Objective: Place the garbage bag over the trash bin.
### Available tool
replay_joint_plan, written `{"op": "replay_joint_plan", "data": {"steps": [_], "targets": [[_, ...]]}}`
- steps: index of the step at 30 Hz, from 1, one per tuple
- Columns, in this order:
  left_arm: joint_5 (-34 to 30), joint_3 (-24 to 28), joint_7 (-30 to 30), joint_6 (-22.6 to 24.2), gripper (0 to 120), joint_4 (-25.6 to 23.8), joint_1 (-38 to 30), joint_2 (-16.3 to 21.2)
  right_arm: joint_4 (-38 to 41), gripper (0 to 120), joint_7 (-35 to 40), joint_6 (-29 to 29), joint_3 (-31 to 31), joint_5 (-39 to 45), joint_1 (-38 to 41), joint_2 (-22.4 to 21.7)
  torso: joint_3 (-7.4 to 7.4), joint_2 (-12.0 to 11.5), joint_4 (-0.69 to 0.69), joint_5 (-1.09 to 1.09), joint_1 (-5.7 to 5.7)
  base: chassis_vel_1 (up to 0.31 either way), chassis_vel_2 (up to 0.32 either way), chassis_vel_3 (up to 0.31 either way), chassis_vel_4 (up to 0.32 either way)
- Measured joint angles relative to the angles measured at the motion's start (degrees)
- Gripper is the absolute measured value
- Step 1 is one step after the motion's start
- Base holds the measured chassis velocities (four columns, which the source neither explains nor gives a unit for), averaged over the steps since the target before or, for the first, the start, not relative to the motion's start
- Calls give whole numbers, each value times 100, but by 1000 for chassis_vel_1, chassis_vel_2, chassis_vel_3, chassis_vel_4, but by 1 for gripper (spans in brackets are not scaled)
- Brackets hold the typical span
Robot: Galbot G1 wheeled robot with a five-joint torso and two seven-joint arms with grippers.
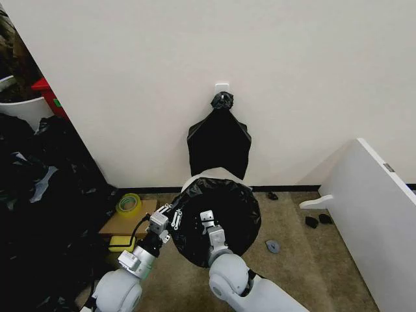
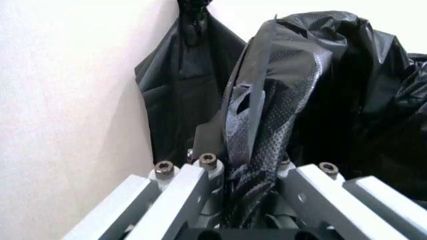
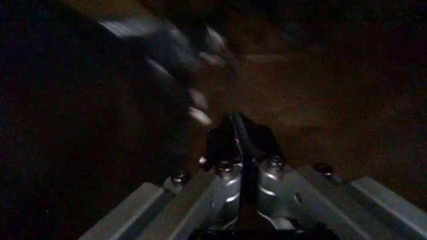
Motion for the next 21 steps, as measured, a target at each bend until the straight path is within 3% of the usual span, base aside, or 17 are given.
{"op": "replay_joint_plan", "data": {"steps": [4,12,21], "targets": [[-25,-2,1,0,4,2,-37,28,-69,0,135,-110,77,-425,-59,-81,0,0,-1,0,0,0,0,0,0],[-31,62,10,0,4,21,-62,30,-52,0,-540,888,44,-631,-80,-65,0,0,0,0,0,0,0,0,0],[-60,29,31,0,4,-53,-37,20,-281,0,-143,430,48,-808,-96,14,0,0,0,0,0,0,0,0,0]]}}
